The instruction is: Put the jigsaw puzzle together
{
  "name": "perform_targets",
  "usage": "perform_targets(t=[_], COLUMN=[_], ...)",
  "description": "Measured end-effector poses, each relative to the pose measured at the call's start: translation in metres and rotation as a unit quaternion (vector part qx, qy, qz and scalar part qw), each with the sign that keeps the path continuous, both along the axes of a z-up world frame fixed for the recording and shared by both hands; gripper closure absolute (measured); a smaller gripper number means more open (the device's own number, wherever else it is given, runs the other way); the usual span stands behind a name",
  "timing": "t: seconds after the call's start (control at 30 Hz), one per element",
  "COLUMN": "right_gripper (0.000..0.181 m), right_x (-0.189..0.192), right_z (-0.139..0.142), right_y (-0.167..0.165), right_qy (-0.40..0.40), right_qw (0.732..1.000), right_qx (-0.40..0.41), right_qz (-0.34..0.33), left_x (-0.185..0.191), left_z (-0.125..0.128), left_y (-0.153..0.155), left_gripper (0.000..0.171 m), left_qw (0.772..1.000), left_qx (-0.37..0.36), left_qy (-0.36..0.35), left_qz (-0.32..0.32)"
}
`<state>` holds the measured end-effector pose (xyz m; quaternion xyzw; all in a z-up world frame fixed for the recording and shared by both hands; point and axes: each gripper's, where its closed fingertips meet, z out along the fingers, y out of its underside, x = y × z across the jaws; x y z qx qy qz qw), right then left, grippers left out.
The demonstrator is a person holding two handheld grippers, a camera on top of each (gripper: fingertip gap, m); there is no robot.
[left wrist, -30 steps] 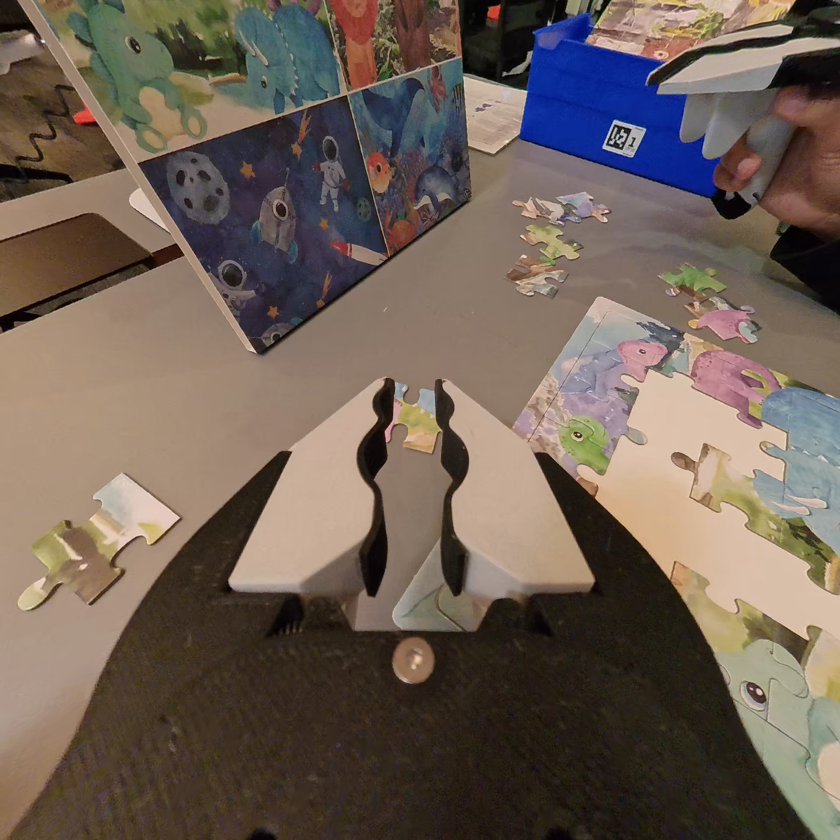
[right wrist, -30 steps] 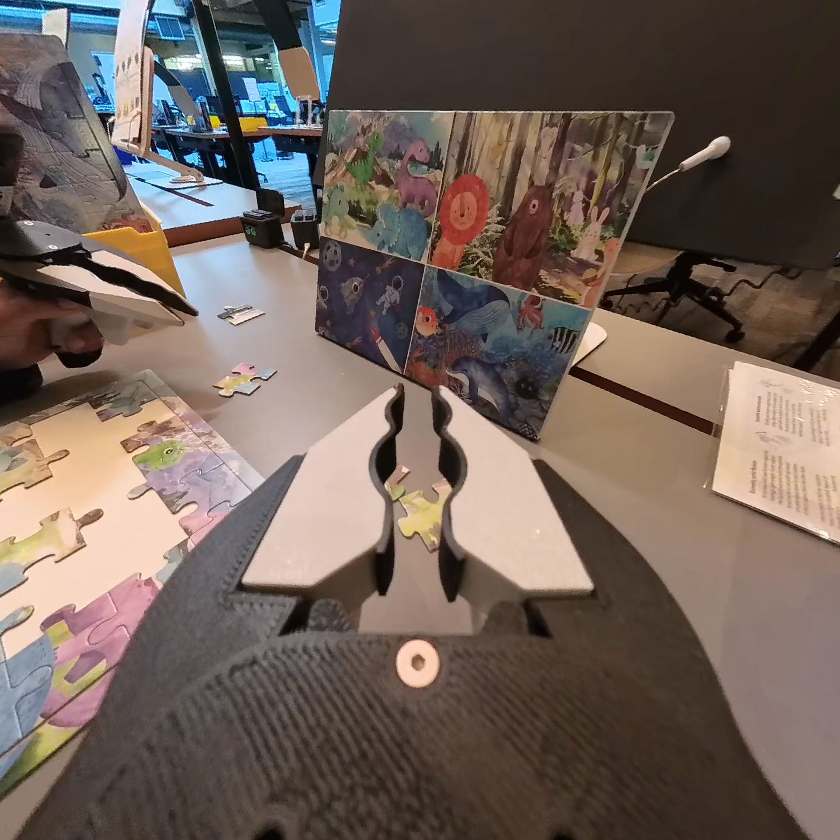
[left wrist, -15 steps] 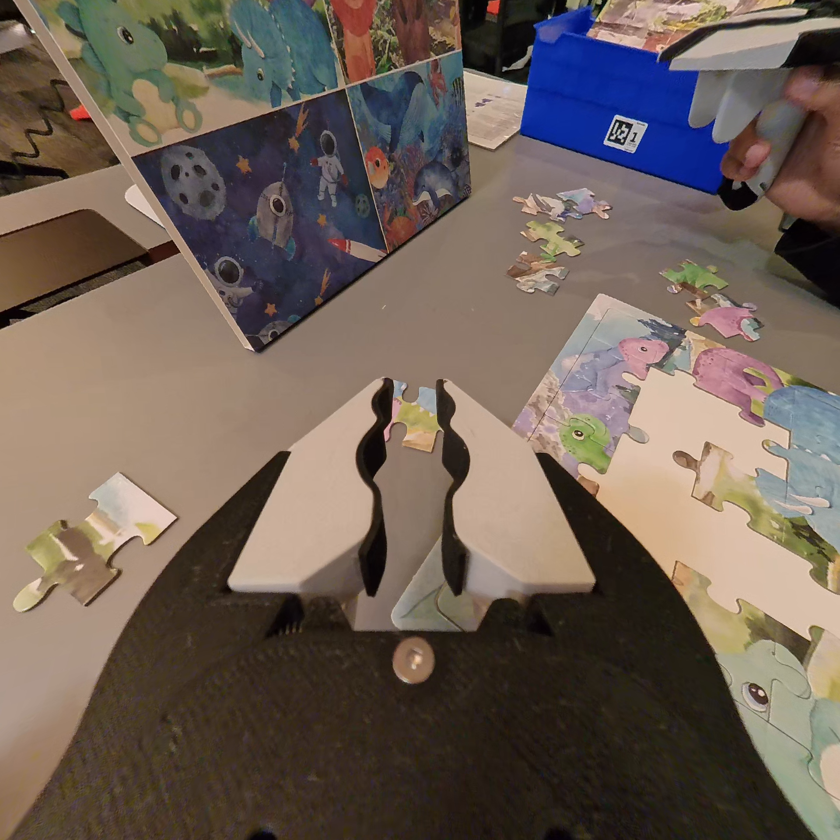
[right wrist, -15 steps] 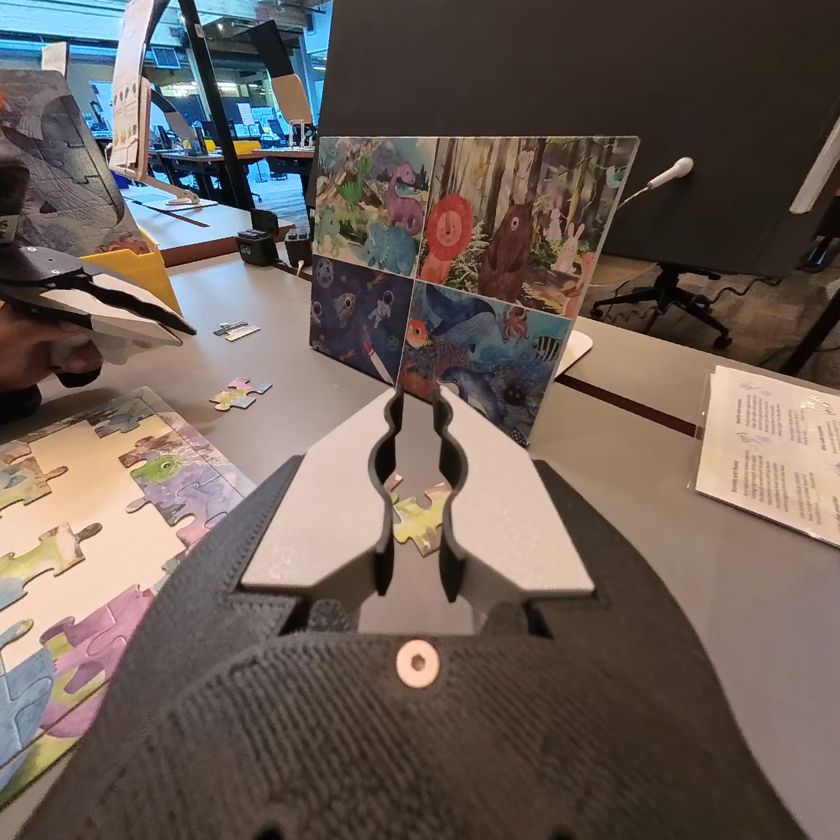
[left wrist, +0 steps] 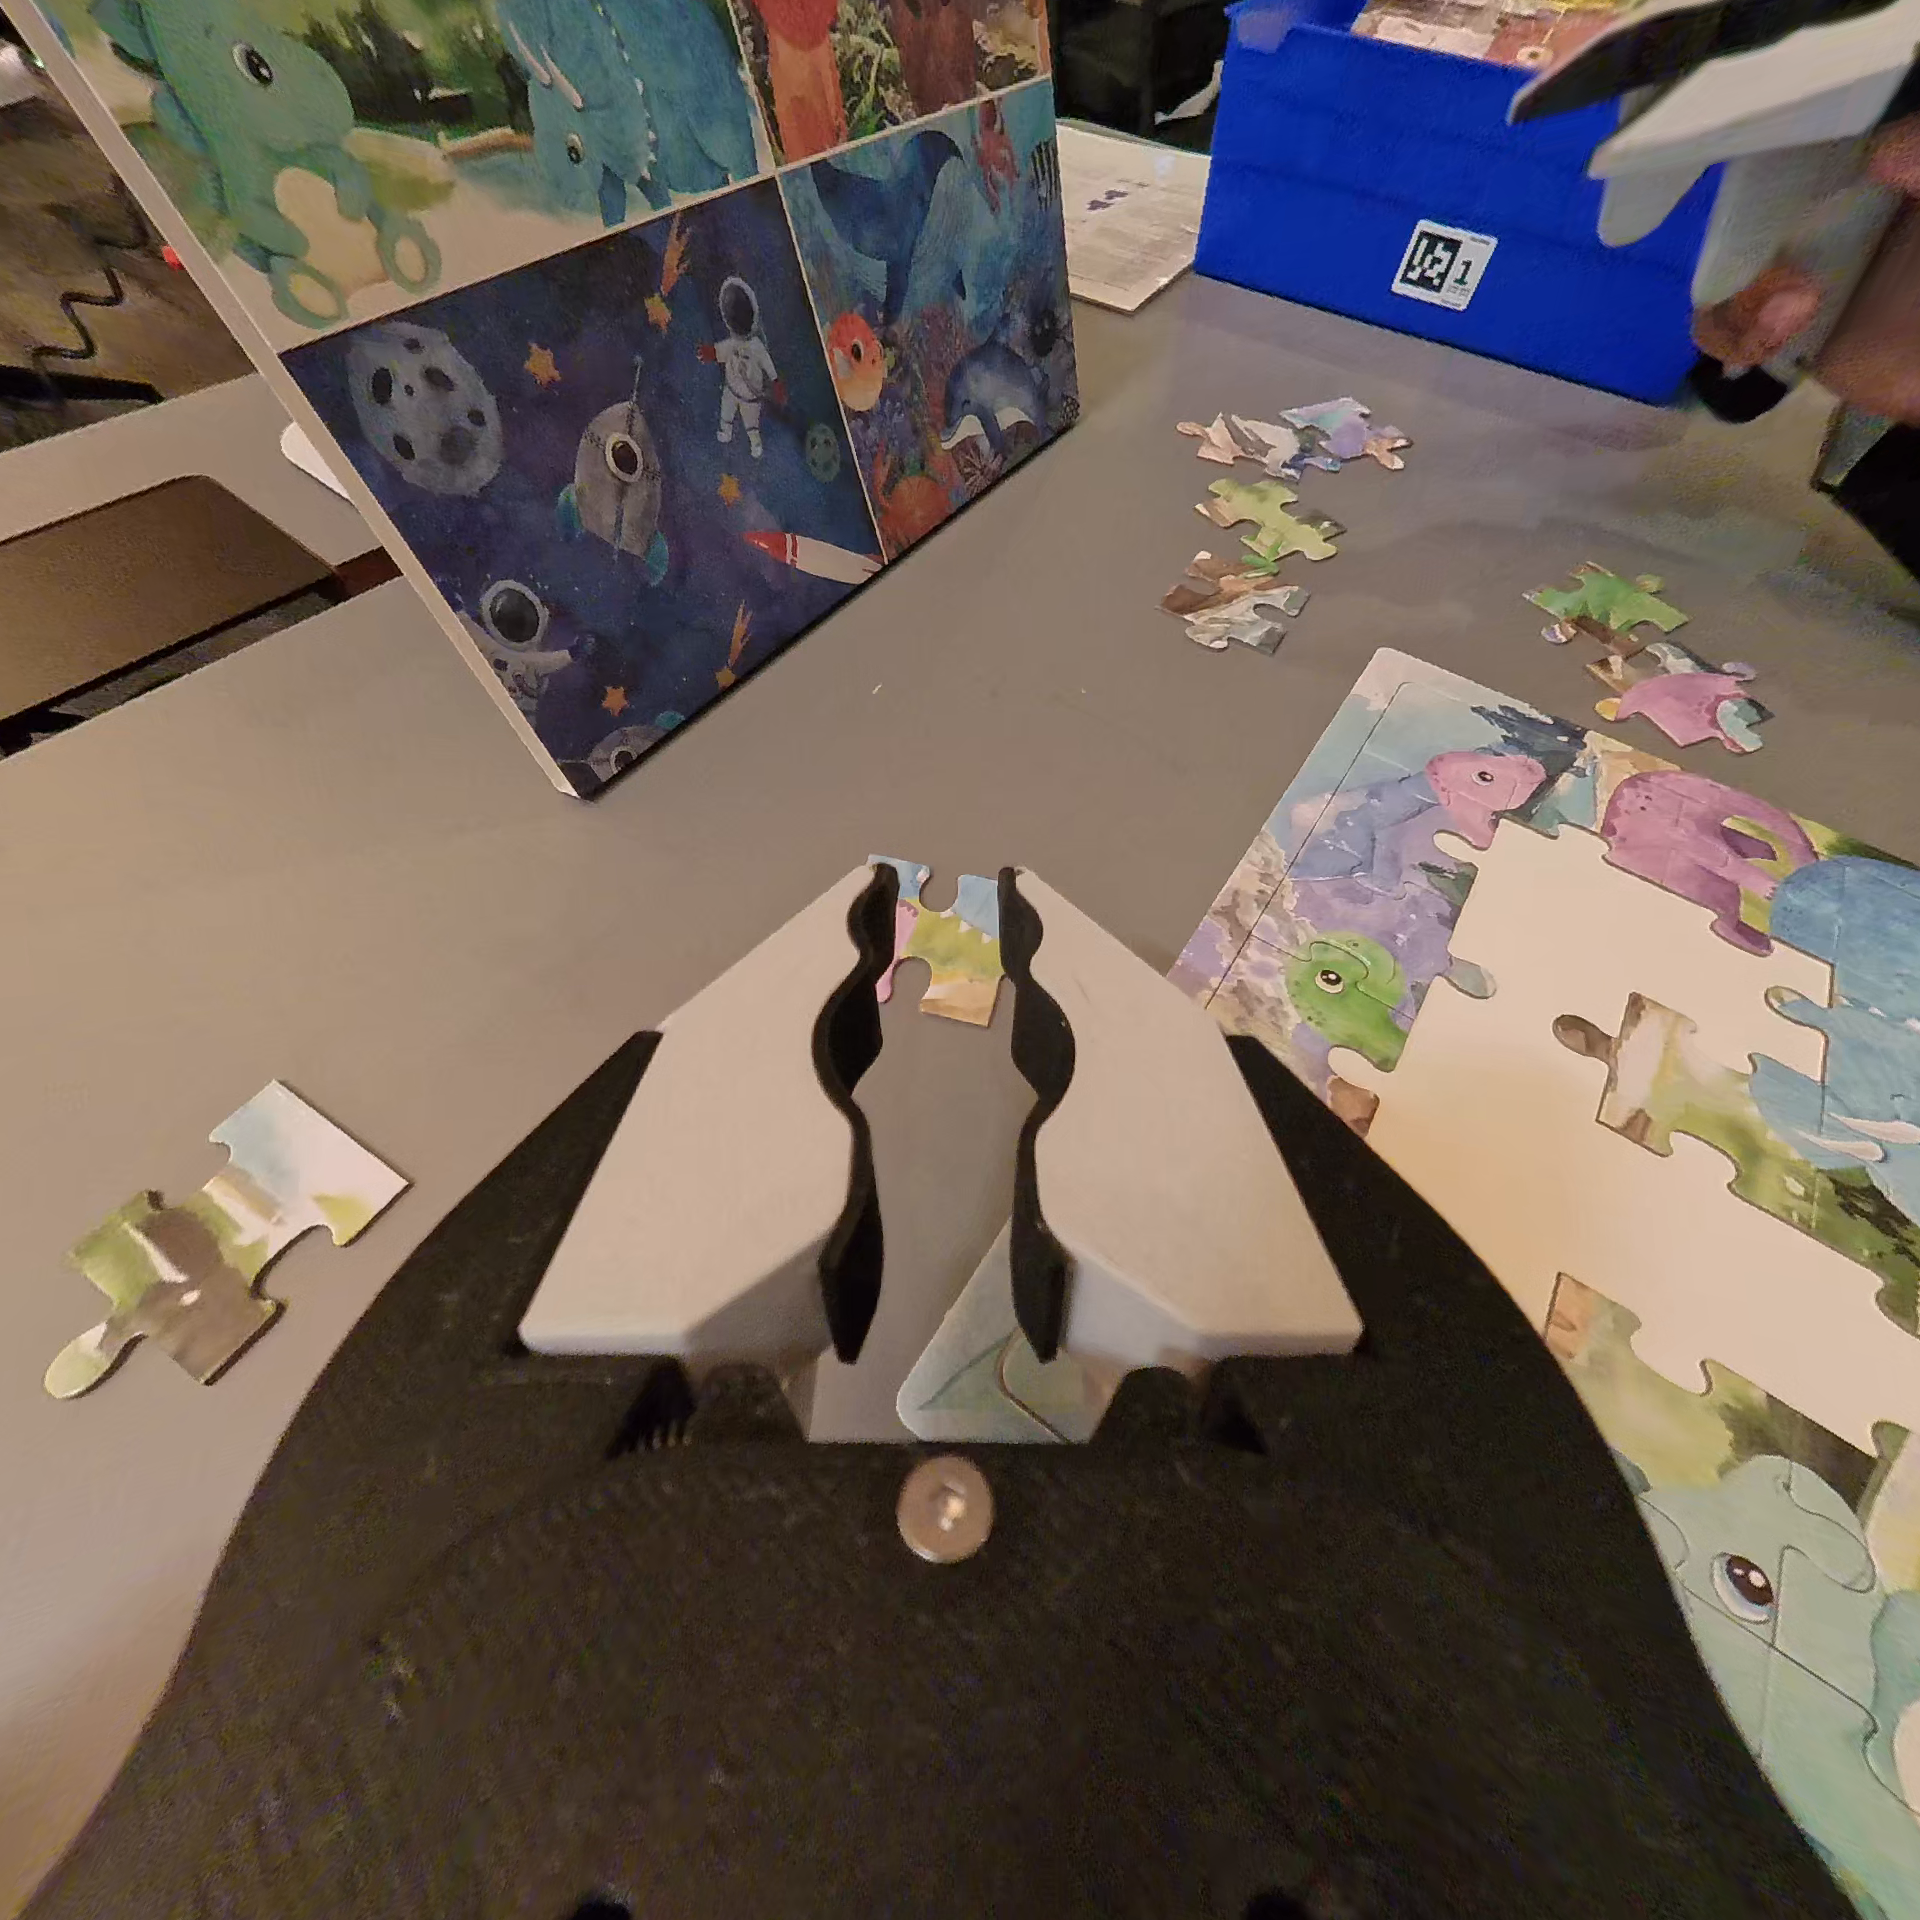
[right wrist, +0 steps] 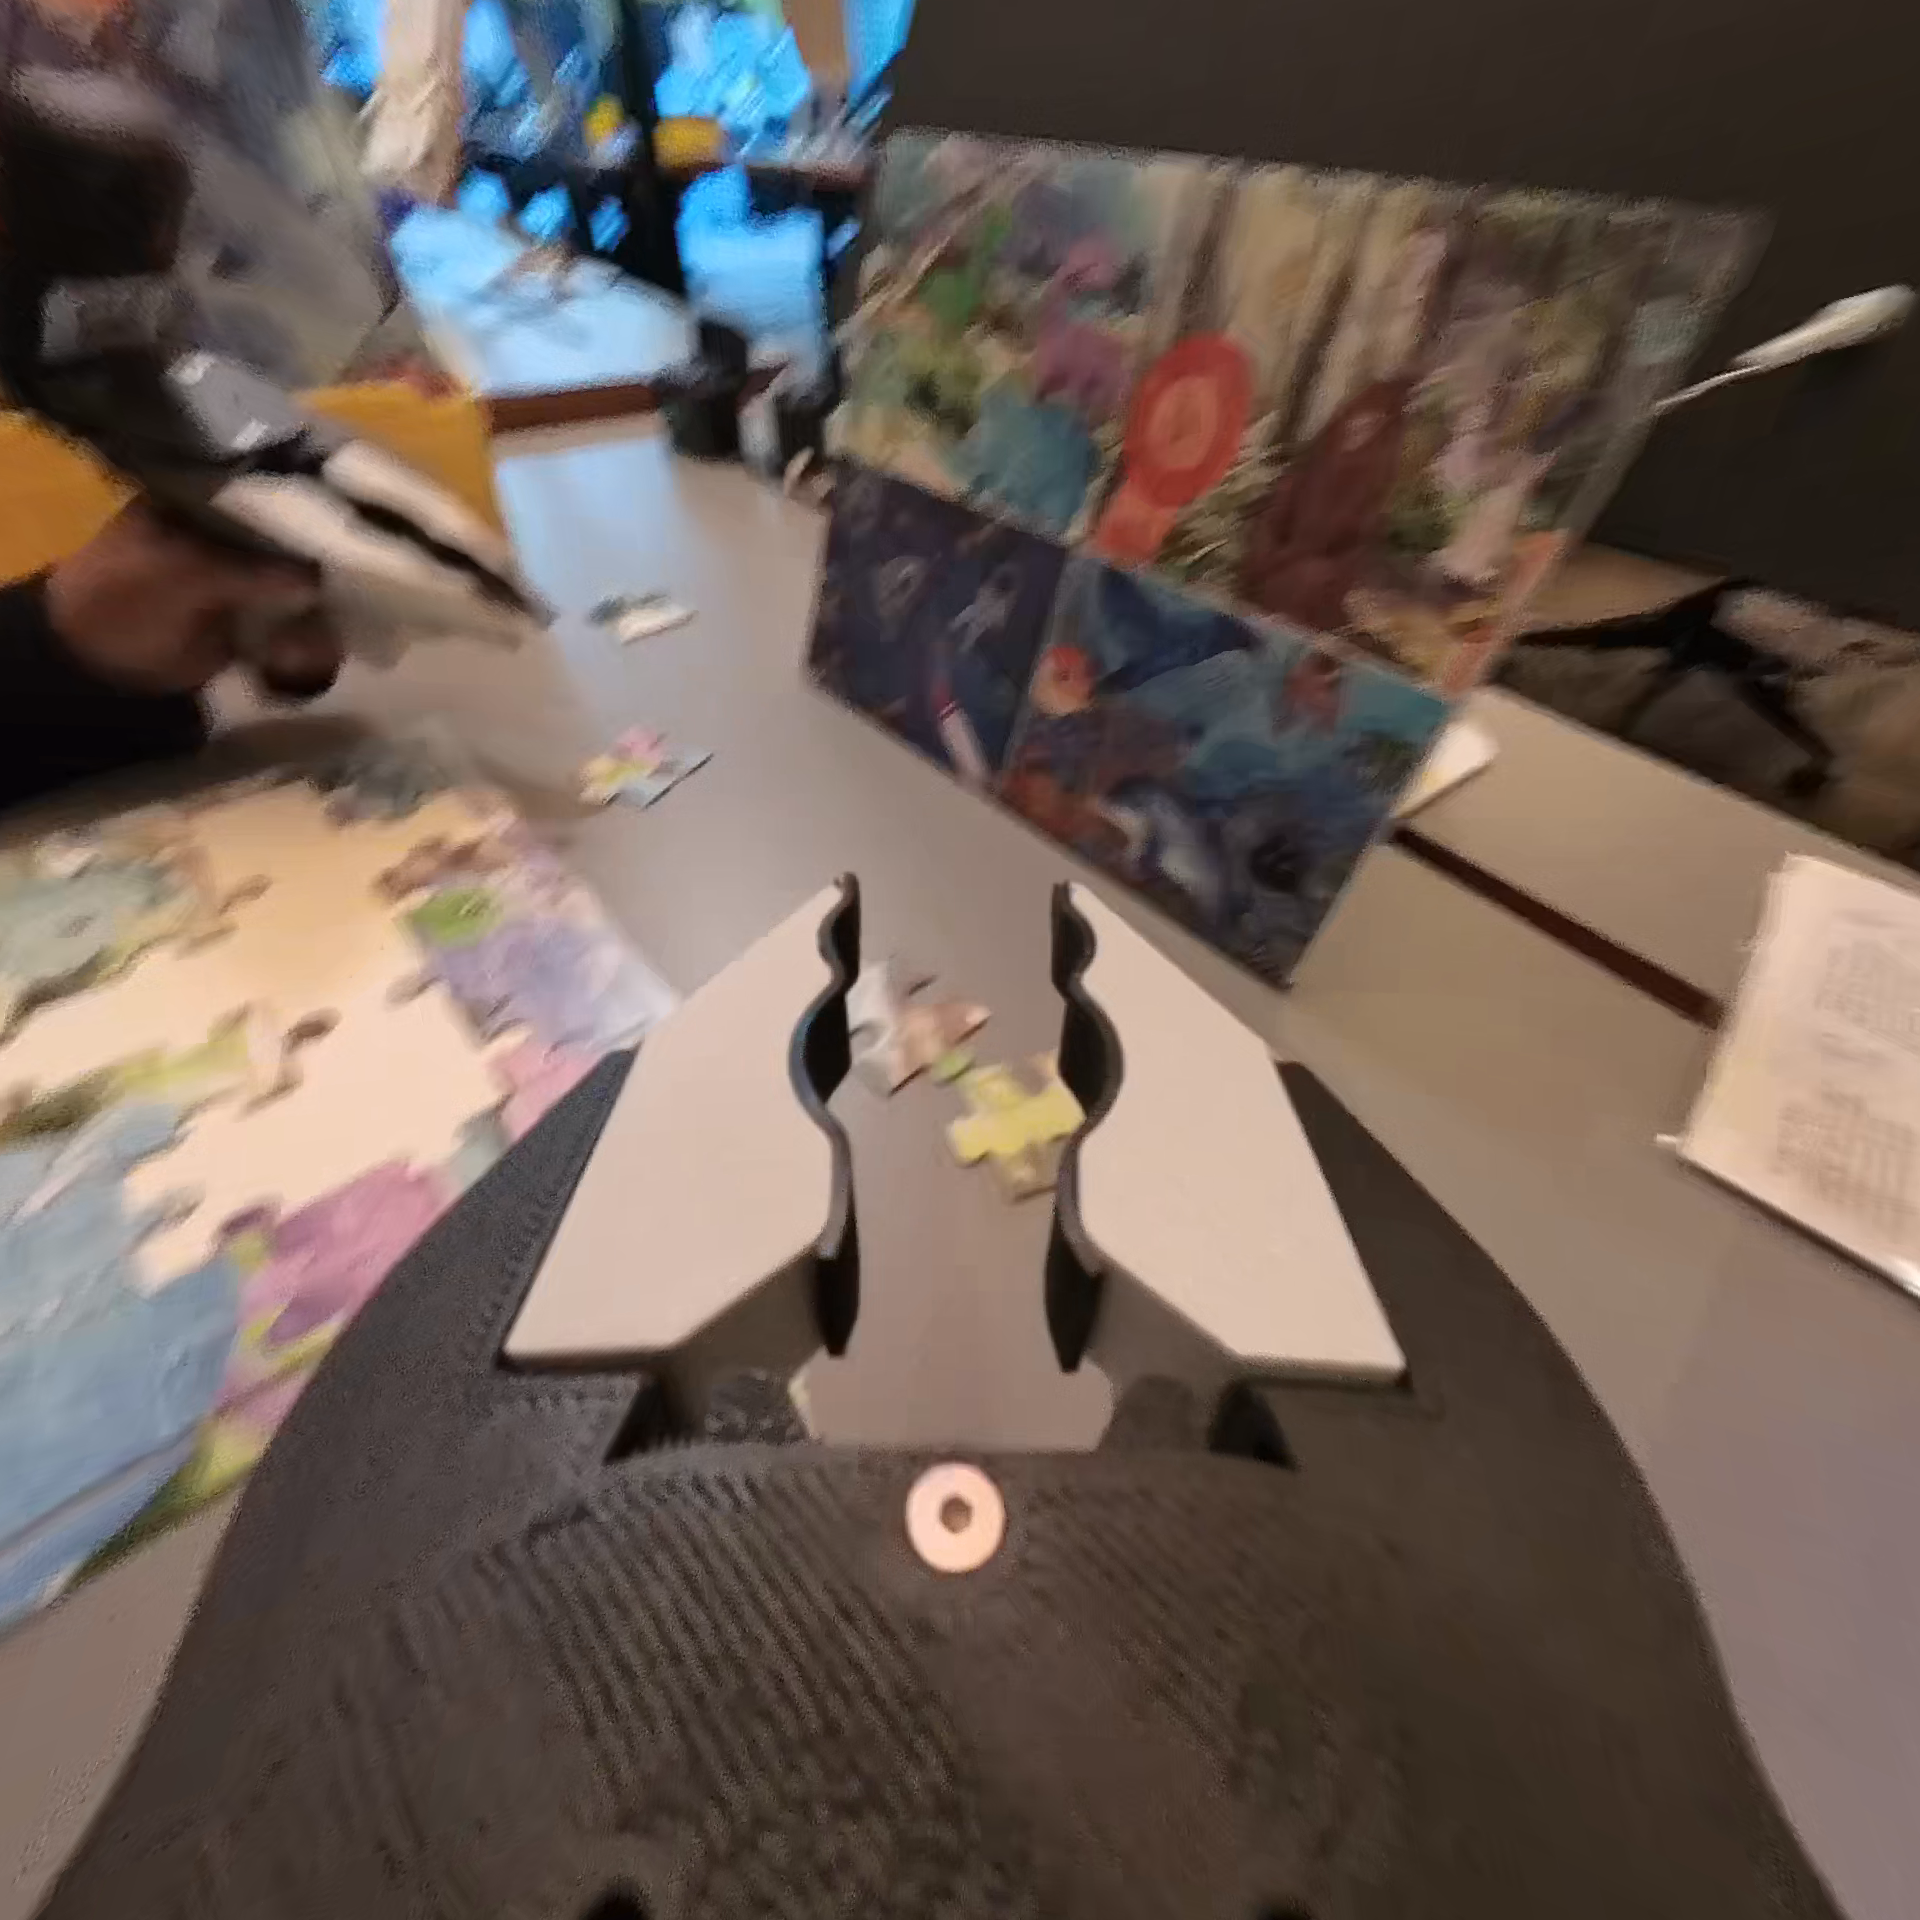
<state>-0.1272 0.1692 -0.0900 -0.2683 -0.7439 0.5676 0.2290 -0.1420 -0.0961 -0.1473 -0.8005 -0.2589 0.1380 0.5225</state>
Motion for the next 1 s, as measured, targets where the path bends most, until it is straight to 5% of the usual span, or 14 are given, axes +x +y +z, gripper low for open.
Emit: perform_targets(t=[0.1, 0.2, 0.33, 0.77, 1.0], right_gripper=[0.132, 0.128, 0.129, 0.172, 0.174], right_x=[0.056, 0.082, 0.100, 0.095, 0.094], right_z=[-0.049, -0.090, -0.098, -0.120, -0.120], right_y=[-0.020, -0.019, -0.031, -0.032, -0.027], right_qy=[-0.136, -0.181, -0.189, -0.164, -0.178], right_qw=[0.974, 0.949, 0.937, 0.927, 0.926], right_qx=[0.091, 0.179, 0.182, 0.259, 0.260], right_qz=[0.154, 0.187, 0.231, 0.216, 0.209], left_x=[-0.001, -0.002, -0.002, -0.003, -0.003], left_z=[-0.001, -0.003, -0.003, -0.008, -0.009], left_y=[0.000, -0.002, -0.002, -0.001, -0.001], left_gripper=[0.154, 0.154, 0.153, 0.153, 0.153], left_qw=[1.000, 1.000, 1.000, 1.000, 1.000], left_qx=[-0.003, -0.004, -0.002, -0.013, -0.016], left_qy=[0.002, -0.001, -0.004, -0.004, -0.004], left_qz=[0.001, 0.003, 0.003, 0.003, 0.004])
